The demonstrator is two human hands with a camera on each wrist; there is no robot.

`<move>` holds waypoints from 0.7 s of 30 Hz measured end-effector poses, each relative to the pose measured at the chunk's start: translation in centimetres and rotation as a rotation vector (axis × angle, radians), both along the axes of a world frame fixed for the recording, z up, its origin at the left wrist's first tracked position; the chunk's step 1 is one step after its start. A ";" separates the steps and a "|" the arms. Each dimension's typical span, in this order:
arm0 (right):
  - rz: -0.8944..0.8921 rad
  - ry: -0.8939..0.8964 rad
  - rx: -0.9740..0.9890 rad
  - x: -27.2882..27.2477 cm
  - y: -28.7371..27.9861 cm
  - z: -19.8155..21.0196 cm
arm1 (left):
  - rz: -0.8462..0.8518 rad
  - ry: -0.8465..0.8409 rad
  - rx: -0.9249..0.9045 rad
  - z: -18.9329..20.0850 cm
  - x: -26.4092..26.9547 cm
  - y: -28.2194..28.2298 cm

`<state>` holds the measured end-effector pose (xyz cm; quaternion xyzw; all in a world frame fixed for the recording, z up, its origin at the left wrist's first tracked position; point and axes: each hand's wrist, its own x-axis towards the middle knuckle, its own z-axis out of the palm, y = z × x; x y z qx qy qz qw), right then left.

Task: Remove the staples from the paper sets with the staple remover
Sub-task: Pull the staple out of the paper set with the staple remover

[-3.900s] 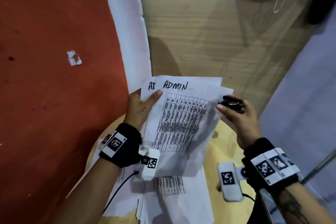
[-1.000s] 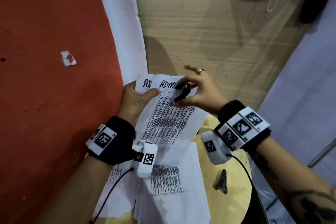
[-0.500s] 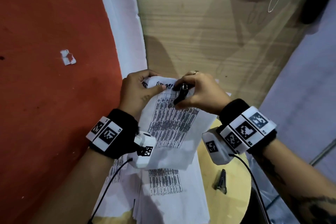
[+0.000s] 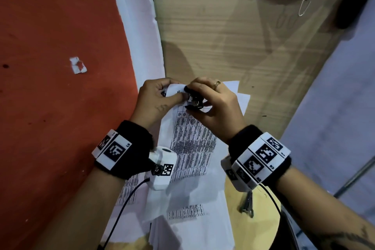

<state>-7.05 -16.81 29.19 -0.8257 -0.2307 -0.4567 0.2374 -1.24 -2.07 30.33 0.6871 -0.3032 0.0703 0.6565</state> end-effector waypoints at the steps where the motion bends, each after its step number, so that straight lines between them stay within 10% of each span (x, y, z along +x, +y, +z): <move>1: 0.000 -0.005 -0.002 0.0 0.0 0.0 | -0.002 0.006 -0.013 0.0 -0.1 0.0; 21: 0.002 -0.031 -0.036 -0.2 -0.4 0.5 | -0.108 0.114 -0.052 0.4 -0.9 0.1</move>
